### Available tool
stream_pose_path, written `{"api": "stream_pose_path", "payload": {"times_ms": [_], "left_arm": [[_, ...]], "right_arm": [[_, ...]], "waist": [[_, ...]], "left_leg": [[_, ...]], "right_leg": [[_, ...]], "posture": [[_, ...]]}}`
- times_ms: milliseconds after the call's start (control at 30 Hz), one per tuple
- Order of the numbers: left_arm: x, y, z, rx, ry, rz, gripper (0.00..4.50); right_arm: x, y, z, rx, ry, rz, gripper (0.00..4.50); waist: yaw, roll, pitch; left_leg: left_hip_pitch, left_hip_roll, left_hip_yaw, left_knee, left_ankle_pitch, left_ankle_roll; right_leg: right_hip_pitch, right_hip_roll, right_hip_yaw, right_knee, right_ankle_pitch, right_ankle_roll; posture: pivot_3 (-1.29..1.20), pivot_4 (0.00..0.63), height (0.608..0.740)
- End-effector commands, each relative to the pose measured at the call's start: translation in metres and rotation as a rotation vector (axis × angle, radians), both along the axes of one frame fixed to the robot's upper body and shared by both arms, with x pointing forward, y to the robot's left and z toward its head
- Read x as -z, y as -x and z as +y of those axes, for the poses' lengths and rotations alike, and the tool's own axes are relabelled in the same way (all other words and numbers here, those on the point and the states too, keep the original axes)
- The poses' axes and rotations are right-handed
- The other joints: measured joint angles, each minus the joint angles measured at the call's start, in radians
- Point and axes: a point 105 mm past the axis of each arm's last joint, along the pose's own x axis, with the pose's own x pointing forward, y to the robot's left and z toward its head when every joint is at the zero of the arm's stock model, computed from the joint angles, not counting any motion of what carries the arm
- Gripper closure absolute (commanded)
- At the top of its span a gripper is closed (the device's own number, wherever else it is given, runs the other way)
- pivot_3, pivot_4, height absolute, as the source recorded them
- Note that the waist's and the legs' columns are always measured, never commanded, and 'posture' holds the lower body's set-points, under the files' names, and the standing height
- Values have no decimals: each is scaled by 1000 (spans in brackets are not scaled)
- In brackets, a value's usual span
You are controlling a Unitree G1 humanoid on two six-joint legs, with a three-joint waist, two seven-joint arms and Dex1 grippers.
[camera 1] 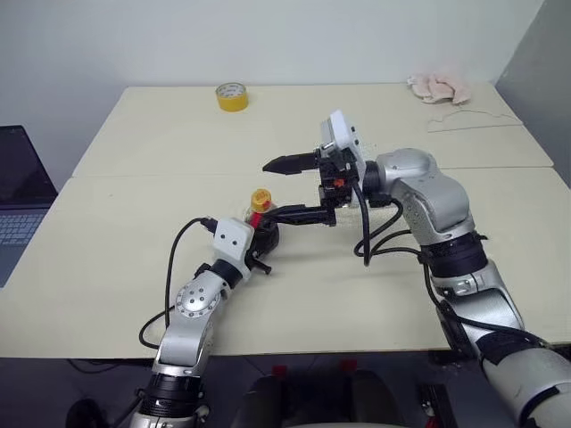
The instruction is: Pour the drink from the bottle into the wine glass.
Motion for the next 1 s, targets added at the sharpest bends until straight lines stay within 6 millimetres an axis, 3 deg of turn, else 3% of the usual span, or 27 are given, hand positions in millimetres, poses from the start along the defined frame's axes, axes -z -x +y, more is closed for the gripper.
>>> {"api": "stream_pose_path", "payload": {"times_ms": [33,433,700,1000], "left_arm": [[-17,-1,-1,3,19,-72,3728],[-17,-2,-11,40,66,-60,3728],[-15,0,-22,64,107,-41,3728],[-15,-1,-23,69,125,-31,3729]], "right_arm": [[-14,-7,4,149,-70,-19,0],[-1,-11,22,402,-45,76,0],[10,-9,34,438,-16,89,0],[19,-26,32,565,-6,106,0]], "waist": [[-1,0,0],[-1,0,0],[-2,0,0],[-3,0,0]], "left_leg": [[0,0,0,0,0,0],[0,0,0,0,0,0],[0,0,0,0,0,0],[0,0,0,0,0,0]], "right_leg": [[0,0,0,0,0,0],[0,0,0,0,0,0],[0,0,1,0,0,0],[0,1,1,0,0,0]], "posture": [[0,150,740],[0,150,740],[0,150,740],[0,150,740]]}}
